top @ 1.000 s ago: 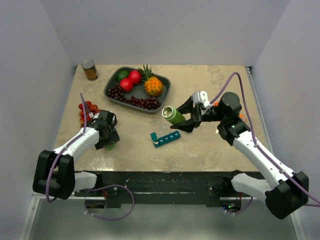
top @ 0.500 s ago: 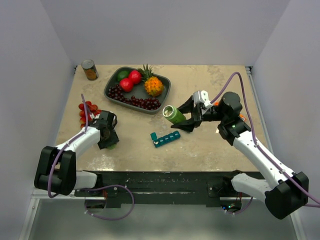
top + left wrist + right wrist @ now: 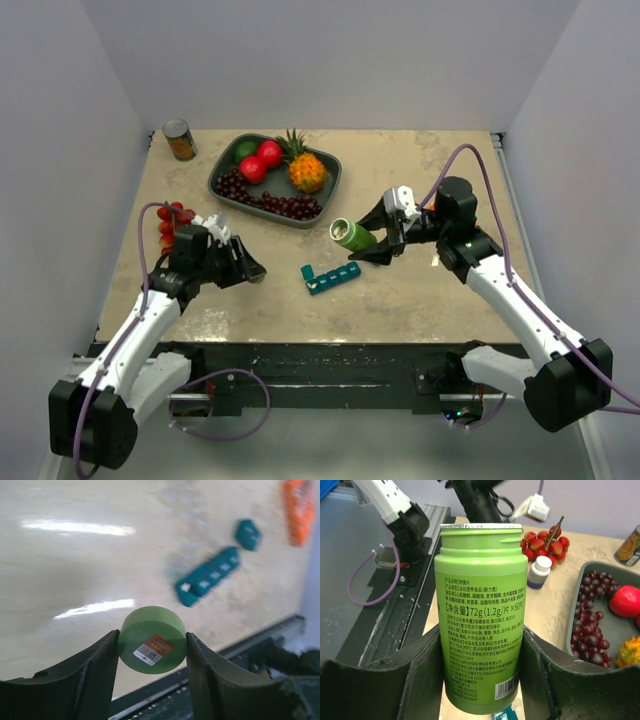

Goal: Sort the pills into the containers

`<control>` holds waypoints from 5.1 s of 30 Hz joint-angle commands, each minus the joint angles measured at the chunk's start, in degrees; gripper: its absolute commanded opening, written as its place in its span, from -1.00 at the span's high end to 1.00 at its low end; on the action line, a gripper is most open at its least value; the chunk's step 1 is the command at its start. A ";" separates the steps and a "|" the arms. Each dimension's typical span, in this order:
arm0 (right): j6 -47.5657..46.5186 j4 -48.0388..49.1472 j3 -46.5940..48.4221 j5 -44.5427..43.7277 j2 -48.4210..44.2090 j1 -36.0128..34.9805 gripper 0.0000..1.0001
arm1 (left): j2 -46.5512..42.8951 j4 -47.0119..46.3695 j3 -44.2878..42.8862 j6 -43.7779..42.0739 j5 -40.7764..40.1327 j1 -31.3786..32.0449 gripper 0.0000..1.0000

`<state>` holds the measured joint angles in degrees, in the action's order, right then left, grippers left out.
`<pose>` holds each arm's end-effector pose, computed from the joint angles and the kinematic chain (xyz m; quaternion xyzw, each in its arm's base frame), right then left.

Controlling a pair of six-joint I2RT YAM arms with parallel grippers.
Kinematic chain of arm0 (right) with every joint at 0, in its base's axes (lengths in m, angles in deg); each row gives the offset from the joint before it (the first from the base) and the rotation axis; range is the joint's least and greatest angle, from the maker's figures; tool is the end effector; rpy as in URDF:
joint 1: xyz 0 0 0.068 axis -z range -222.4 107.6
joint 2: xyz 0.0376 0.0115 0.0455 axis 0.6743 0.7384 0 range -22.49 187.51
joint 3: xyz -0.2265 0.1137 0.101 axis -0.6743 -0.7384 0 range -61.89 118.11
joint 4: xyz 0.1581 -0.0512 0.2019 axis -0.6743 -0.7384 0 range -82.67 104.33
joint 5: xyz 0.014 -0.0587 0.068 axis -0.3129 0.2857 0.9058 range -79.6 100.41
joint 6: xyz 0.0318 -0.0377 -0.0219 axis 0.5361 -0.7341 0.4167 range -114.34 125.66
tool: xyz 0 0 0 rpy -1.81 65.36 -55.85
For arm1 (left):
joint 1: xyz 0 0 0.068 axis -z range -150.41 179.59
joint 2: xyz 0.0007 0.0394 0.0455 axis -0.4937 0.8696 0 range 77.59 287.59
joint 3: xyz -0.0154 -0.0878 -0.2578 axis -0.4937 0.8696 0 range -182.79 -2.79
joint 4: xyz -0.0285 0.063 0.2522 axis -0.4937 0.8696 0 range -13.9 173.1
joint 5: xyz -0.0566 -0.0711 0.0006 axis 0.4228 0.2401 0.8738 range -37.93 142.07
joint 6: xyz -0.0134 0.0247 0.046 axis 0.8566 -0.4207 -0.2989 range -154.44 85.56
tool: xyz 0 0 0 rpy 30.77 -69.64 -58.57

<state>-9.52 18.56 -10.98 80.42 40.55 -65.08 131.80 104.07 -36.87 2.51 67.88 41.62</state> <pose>0.2066 0.1226 0.3440 -0.5568 0.4621 0.4669 0.5084 0.1826 -0.0487 0.2191 -0.1515 0.9138 -0.2638 0.2690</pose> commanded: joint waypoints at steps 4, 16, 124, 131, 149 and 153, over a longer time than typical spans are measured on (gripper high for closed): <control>-9.69 -9.23 5.07 -0.40 1.20 2.99 1.00 | -8.33 -20.56 1.92 3.29 30.13 2.02 1.00; -25.86 -25.85 8.50 -11.48 3.31 3.69 1.00 | 1.85 -41.14 -6.17 8.67 31.29 13.81 1.00; -19.72 -25.24 8.41 -1.99 8.67 -3.60 1.00 | 31.39 0.16 -42.64 -50.57 36.91 21.37 1.00; -18.57 -24.27 7.97 -0.59 8.67 -3.69 1.00 | 31.65 2.87 -43.87 -57.95 39.64 21.72 1.00; -21.82 -24.80 7.97 -13.06 7.09 -5.36 1.00 | 39.39 8.61 -47.49 -34.61 37.98 21.89 1.00; -21.82 -24.45 8.06 -15.26 6.83 -5.80 1.00 | 37.90 3.77 -43.35 -19.42 37.45 21.98 1.00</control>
<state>-29.43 -15.30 -5.14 60.77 50.52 -68.31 169.70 113.47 -83.93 -34.69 107.03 62.16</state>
